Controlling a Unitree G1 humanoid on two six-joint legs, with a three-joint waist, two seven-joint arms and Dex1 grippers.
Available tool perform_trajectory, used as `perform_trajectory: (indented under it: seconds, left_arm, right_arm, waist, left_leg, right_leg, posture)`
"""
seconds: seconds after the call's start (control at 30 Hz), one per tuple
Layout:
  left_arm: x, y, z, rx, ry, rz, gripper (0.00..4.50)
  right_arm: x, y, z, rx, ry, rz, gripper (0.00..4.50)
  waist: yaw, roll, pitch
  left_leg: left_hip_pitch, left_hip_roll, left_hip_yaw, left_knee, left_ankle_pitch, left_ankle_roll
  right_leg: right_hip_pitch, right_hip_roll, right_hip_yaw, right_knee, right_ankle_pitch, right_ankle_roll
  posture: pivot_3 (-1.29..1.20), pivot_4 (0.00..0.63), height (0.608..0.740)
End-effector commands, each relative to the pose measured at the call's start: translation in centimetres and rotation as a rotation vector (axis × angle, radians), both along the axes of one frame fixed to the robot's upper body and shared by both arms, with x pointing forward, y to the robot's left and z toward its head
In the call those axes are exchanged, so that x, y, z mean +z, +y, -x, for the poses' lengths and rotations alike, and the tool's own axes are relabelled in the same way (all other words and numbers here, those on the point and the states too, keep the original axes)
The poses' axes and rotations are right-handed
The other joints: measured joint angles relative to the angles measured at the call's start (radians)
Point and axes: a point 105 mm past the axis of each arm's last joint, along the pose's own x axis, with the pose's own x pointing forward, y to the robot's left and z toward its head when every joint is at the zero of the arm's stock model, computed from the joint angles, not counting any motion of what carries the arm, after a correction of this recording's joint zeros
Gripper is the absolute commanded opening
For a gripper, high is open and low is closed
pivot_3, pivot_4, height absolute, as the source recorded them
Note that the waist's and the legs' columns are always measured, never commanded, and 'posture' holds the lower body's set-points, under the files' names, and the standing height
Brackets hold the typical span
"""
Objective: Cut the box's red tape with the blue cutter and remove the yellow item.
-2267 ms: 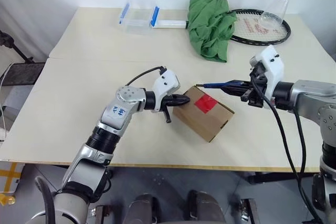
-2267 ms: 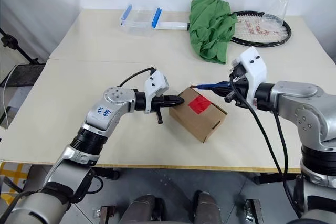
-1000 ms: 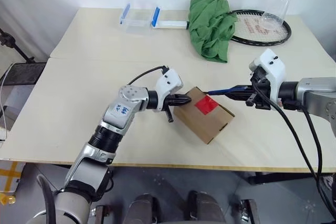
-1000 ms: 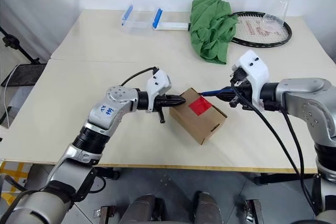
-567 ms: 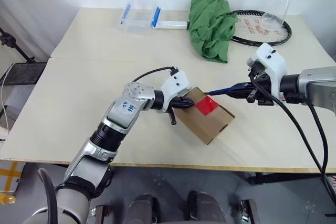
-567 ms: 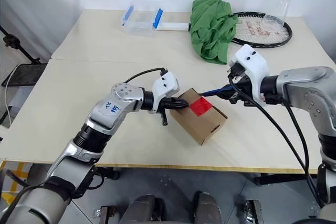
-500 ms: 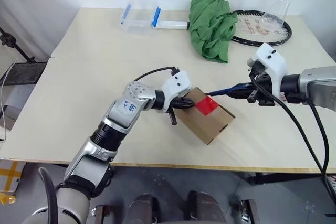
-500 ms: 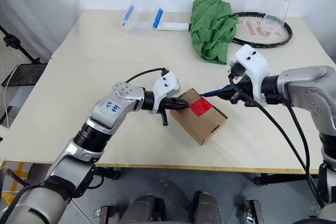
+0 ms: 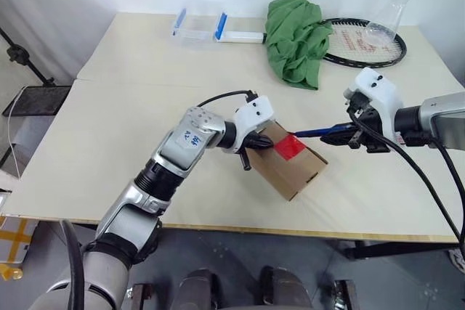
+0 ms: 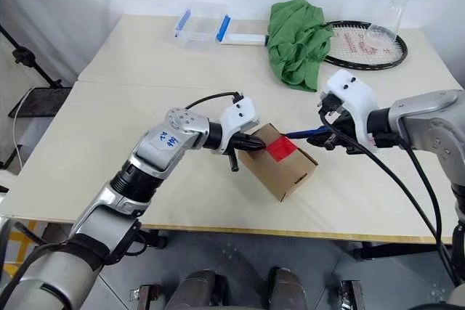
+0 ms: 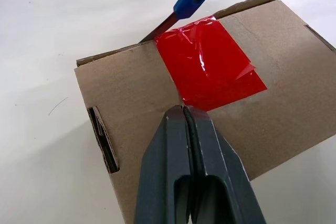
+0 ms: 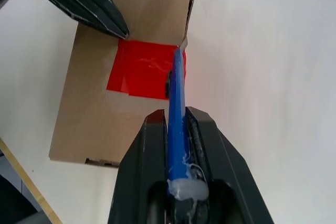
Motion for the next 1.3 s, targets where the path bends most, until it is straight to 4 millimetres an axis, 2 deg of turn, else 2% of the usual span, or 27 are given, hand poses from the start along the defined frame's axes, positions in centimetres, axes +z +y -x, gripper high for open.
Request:
perform_trajectory:
  seconds: [0.03, 0.4, 1.0, 1.3]
  left_arm:
    - [-3.7, 1.2, -0.7, 0.100, 0.082, -0.112, 0.03]
    - [-3.8, 0.8, -0.8, 0.103, 0.088, -0.099, 0.03]
    - [-4.1, 0.9, -1.2, 0.138, 0.105, -0.089, 0.03]
    - [-3.9, 0.7, -1.2, 0.130, 0.101, -0.082, 0.03]
  right_arm:
    - [-0.2, 0.4, 0.9, 0.044, 0.037, 0.016, 0.16]
    - [0.0, 2.1, -0.5, 0.074, 0.046, -0.029, 0.16]
    - [0.0, -0.5, 1.8, 0.101, 0.152, 0.080, 0.16]
    - [-0.3, -0.2, 0.7, 0.096, 0.128, 0.065, 0.16]
  waist:
    - [0.002, 0.000, 0.000]
    - [-0.005, -0.003, -0.002]
    - [-0.008, -0.003, -0.002]
    - [-0.014, -0.003, -0.002]
  left_leg:
    - [0.000, 0.000, 0.000, 0.000, 0.000, 0.000]
    - [0.000, 0.001, 0.000, 0.007, 0.000, 0.000]
    - [-0.002, 0.001, -0.005, 0.010, 0.000, 0.000]
    - [0.000, 0.001, -0.010, 0.010, -0.001, -0.001]
  right_leg:
    - [0.000, 0.000, 0.000, 0.000, 0.000, 0.000]
    - [0.001, 0.000, 0.001, 0.003, 0.000, 0.000]
    - [0.002, -0.002, 0.002, 0.002, 0.000, 0.000]
    - [0.008, -0.004, 0.001, -0.001, 0.000, 0.000]
  posture:
    - [0.00, 0.150, 0.740]
    - [0.00, 0.150, 0.740]
    - [0.00, 0.150, 0.740]
    - [0.00, 0.150, 0.740]
